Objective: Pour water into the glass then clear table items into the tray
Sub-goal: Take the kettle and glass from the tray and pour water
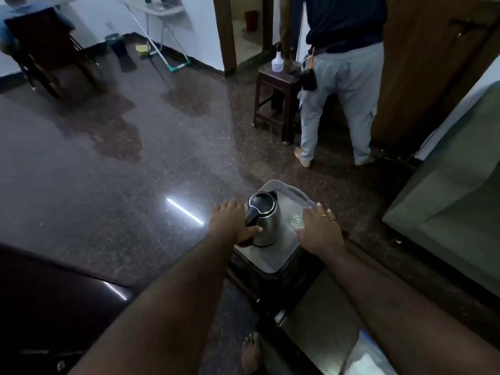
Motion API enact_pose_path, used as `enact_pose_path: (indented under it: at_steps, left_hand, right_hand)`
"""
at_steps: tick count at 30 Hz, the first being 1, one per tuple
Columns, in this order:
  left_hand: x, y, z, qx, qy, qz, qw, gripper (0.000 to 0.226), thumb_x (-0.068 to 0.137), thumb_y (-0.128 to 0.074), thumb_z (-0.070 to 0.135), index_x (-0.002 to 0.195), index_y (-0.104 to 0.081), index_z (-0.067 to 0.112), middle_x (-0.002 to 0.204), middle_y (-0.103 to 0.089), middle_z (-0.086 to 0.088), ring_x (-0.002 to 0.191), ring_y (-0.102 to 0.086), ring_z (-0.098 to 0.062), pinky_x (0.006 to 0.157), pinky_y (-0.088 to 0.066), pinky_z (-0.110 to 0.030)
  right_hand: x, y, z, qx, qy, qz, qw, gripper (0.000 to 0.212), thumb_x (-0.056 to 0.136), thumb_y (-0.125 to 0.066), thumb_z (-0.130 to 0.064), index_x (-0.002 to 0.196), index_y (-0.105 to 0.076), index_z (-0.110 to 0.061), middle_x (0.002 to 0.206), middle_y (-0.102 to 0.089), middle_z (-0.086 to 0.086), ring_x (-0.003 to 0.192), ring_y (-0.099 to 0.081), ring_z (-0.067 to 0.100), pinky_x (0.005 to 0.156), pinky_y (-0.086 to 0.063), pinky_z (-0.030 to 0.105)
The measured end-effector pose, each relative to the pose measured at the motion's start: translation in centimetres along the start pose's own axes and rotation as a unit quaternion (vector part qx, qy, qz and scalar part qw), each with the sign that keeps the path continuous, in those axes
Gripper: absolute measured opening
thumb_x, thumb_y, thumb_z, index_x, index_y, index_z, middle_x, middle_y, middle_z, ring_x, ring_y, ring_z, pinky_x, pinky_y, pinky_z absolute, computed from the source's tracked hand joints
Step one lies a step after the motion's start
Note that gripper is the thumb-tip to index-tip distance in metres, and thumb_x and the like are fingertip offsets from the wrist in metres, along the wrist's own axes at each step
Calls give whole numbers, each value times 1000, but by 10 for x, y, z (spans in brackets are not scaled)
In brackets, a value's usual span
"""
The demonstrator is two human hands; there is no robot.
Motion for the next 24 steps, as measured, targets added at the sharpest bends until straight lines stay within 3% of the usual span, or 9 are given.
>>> enact_pose_path:
  at_steps: [3, 6, 8, 11, 13, 16, 19, 21, 24]
  left_hand:
    - [43, -29, -19, -44, 39, -98, 993, 84, 56, -62, 85, 107, -61, 18, 110, -67, -5, 102, -65, -28, 81, -46, -37]
    - [69, -67, -21, -83, 66, -180, 978, 80, 55, -71, 78, 108, -62, 19, 108, -67, -3, 97, -66, -24, 71, -43, -32]
    - [82, -92, -16, -115, 68, -201, 970, 68, 60, -79, 64, 106, -64, 17, 109, -68, -6, 91, -64, -23, 71, -48, -32]
    - [90, -119, -19, -167, 91, -179, 965, 59, 61, -82, 54, 103, -65, 17, 107, -69, -7, 98, -66, -27, 85, -56, -39]
    - [87, -135, -26, -233, 125, -168, 950, 53, 61, -79, 52, 100, -65, 19, 101, -70, -6, 96, -67, -28, 85, -56, -38]
    - [78, -153, -31, -381, 167, -155, 896, 30, 59, -77, 43, 72, -66, 19, 80, -73, -7, 82, -72, -26, 76, -60, -39]
    - [75, -159, -30, -469, 198, -127, 852, 35, 52, -76, 38, 71, -69, 10, 75, -74, -16, 75, -74, -33, 73, -61, -51]
    - [76, -160, -29, -488, 199, -112, 843, 39, 49, -73, 39, 72, -69, 7, 69, -73, -16, 73, -73, -36, 69, -60, -54]
    - [73, -154, -27, -497, 192, -98, 840, 35, 50, -74, 42, 70, -68, 13, 63, -69, -5, 65, -72, -27, 65, -60, -47]
  right_hand:
    - [49, -29, 10, 63, -61, -20, 996, 31, 83, -62, -36, 110, -56, -21, 118, -66, 5, 120, -57, 28, 117, -24, 53]
    - [85, -59, 16, 76, -79, -22, 994, 33, 79, -69, -35, 106, -57, -23, 115, -67, 4, 112, -61, 29, 109, -34, 50]
    - [108, -80, 21, 81, -88, -22, 993, 47, 73, -76, -38, 112, -54, -22, 122, -63, 6, 115, -60, 30, 102, -42, 48]
    - [130, -114, 36, 112, -136, -63, 982, 94, 63, -86, -42, 138, -36, -18, 146, -41, 12, 134, -43, 33, 107, -38, 49]
    - [136, -138, 46, 127, -172, -100, 972, 114, 60, -88, -44, 148, -22, -15, 155, -29, 13, 142, -31, 35, 113, -29, 49]
    - [142, -153, 57, 156, -191, -89, 965, 110, 61, -88, -40, 147, -25, -16, 153, -34, 14, 139, -37, 36, 109, -35, 51]
    - [144, -146, 59, 181, -173, -41, 967, 95, 61, -89, -36, 136, -36, -14, 141, -48, 15, 130, -46, 35, 103, -43, 47]
    - [142, -140, 57, 192, -147, -24, 970, 87, 61, -87, -36, 131, -40, -14, 136, -51, 14, 127, -48, 34, 101, -44, 46]
    - [132, -120, 58, 248, -141, 2, 958, 89, 57, -87, -36, 131, -40, -19, 135, -49, 11, 125, -48, 33, 98, -47, 46]
Point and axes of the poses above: each hand's wrist, its own x-axis towards the middle knuckle, its own y-axis out of the back of the hand, z = x × y, the point moved 7 cm from there along x, towards the middle knuckle
